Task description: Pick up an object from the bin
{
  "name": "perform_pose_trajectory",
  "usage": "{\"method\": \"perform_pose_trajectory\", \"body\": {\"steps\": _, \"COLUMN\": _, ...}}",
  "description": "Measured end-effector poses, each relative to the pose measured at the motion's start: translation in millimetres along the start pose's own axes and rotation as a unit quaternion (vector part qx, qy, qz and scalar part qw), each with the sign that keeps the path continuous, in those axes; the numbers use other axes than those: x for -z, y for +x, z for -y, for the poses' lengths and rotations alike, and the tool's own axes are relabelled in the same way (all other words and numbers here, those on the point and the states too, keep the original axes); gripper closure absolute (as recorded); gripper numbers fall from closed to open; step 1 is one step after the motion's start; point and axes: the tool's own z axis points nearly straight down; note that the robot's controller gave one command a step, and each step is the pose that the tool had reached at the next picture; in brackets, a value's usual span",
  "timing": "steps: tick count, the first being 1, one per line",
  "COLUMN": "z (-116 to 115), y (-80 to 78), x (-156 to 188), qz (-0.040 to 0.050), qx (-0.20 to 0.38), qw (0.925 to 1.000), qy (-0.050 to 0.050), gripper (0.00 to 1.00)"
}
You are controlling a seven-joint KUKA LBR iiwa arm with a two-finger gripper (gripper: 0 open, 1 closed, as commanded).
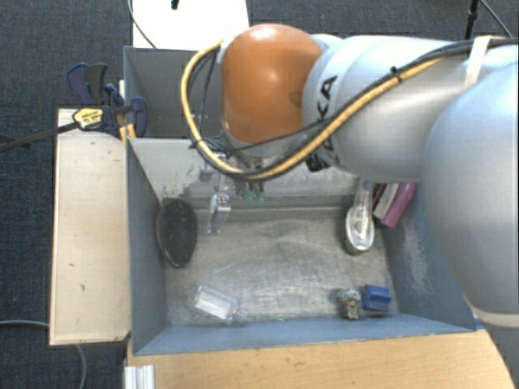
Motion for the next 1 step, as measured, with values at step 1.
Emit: {"method": "perform_pose_trajectory", "body": {"steps": 1, "z": -21.3, "y": 5.5, "x": -108.1, "qz": 0.0052, "qx": 0.089, "qw": 0.9960, "qy": 0.001, "gripper": 0.00}}
